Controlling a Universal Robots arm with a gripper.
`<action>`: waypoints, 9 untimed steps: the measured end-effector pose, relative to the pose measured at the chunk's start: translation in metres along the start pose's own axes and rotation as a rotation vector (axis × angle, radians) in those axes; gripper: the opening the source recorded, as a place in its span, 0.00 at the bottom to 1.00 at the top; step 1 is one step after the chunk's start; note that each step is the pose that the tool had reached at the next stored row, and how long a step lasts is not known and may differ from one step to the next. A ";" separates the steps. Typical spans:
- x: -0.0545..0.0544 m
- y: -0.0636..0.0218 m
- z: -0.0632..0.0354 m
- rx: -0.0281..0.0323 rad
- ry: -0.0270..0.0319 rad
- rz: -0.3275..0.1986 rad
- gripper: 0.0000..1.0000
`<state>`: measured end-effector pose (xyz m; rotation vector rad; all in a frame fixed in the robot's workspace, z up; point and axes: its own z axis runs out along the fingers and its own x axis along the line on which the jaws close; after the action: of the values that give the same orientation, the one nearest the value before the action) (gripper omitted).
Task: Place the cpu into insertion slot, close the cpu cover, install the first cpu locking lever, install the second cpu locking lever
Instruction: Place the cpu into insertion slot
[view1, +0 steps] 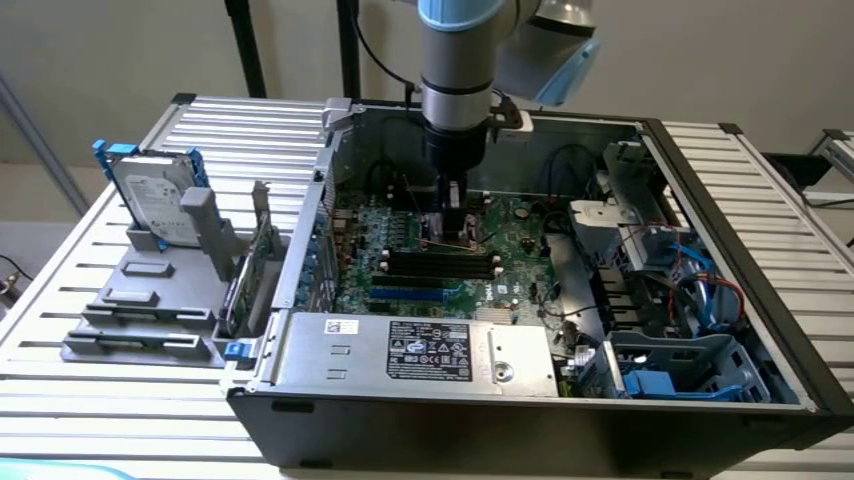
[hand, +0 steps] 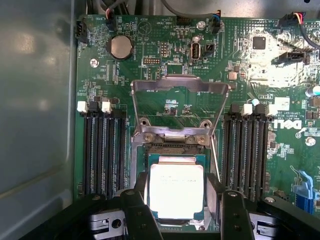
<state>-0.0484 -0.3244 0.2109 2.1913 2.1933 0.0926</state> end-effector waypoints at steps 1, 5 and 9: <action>0.000 0.0002 0.0008 0.0001 -0.0001 0.001 0.54; 0.000 0.0024 0.0035 0.0005 -0.0004 0.005 0.54; 0.000 0.0026 0.0053 0.0007 -0.0006 0.007 0.54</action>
<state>-0.0455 -0.3244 0.2058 2.1998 2.1853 0.0914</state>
